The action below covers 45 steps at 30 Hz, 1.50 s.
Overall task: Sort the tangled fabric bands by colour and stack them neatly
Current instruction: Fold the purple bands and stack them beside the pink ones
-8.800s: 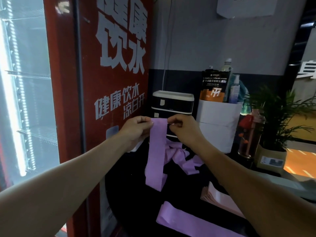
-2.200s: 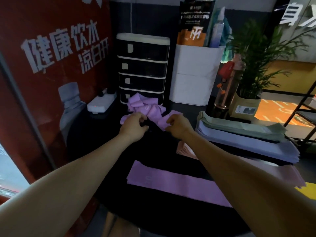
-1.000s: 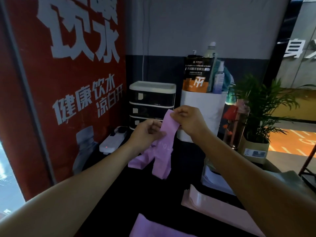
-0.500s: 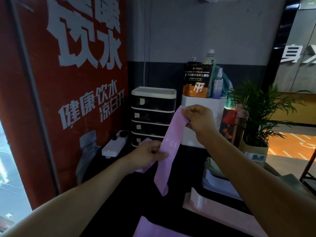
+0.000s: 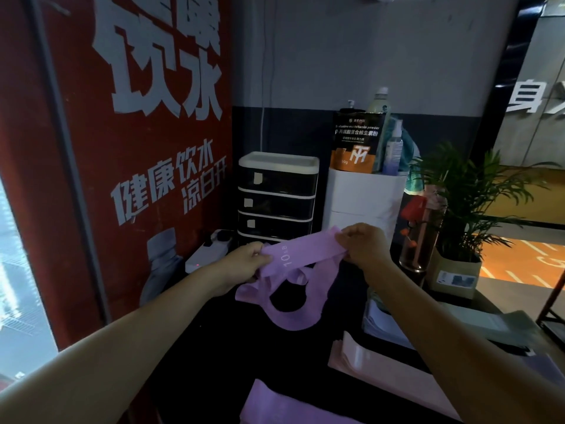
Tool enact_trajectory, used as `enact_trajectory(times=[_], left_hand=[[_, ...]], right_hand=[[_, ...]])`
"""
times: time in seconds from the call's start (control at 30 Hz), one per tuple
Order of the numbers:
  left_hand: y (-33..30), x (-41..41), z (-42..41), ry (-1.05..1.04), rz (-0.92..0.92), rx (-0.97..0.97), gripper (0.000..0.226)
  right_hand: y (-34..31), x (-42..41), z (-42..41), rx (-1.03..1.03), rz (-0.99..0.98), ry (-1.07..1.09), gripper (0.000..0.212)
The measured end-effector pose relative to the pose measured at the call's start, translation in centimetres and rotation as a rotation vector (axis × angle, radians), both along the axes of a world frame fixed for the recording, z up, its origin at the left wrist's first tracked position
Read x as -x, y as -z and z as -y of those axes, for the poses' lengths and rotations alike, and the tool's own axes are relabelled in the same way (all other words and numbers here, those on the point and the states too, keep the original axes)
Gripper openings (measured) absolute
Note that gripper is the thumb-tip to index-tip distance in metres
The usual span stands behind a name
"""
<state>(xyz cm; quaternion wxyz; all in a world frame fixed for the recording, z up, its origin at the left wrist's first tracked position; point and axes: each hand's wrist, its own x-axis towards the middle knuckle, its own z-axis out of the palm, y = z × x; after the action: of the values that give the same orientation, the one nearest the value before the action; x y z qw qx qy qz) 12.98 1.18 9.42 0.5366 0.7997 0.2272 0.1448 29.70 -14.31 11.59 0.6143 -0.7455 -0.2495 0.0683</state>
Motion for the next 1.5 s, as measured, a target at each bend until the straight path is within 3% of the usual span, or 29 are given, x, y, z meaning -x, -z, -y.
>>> enact_trajectory(times=[0.33,0.47,0.63,0.83,0.9,1.03,1.1,1.2,1.43,1.5], left_hand=[[-0.2,1.4,-1.9,-0.173,0.011,-0.120,0.022],[-1.3,1.8,-2.1,-0.151,0.040,-0.146,0.017],[-2.4,2.5,-2.1,-0.095,0.122,-0.113,0.016],[-3.2,3.3,-2.2,-0.102,0.270,-0.015,0.018],[-3.2,3.5,-2.9,-0.155,0.299,-0.011,0.018],[-2.5,4.0,-4.0,-0.267,0.344,0.043,0.020],[-2.1,4.1,-4.3,-0.325,0.367,0.092,0.019],[-1.7,4.3,-4.6,-0.391,0.393,0.134,0.018],[-1.2,4.6,-4.7,-0.588,0.396,0.104,0.010],[-1.3,5.0,-5.0,-0.676,0.388,0.098,0.018]], right_hand=[[3.2,0.8,-1.1,0.418,0.242,-0.211,0.033],[2.6,3.0,-3.4,0.315,0.254,-0.398,0.012],[2.0,5.7,-6.5,0.146,0.212,-0.621,0.032],[3.1,6.4,-8.3,0.283,0.222,-0.670,0.023],[3.9,6.0,-8.0,0.347,0.214,-0.672,0.011],[5.4,4.3,-6.9,0.404,0.262,-0.631,0.014],[5.8,3.3,-6.2,0.499,0.264,-0.609,0.004],[6.2,2.2,-5.1,0.641,0.352,-0.562,0.041],[6.6,1.5,-1.6,0.895,0.443,-0.562,0.041],[6.8,1.3,-0.6,0.926,0.450,-0.547,0.040]])
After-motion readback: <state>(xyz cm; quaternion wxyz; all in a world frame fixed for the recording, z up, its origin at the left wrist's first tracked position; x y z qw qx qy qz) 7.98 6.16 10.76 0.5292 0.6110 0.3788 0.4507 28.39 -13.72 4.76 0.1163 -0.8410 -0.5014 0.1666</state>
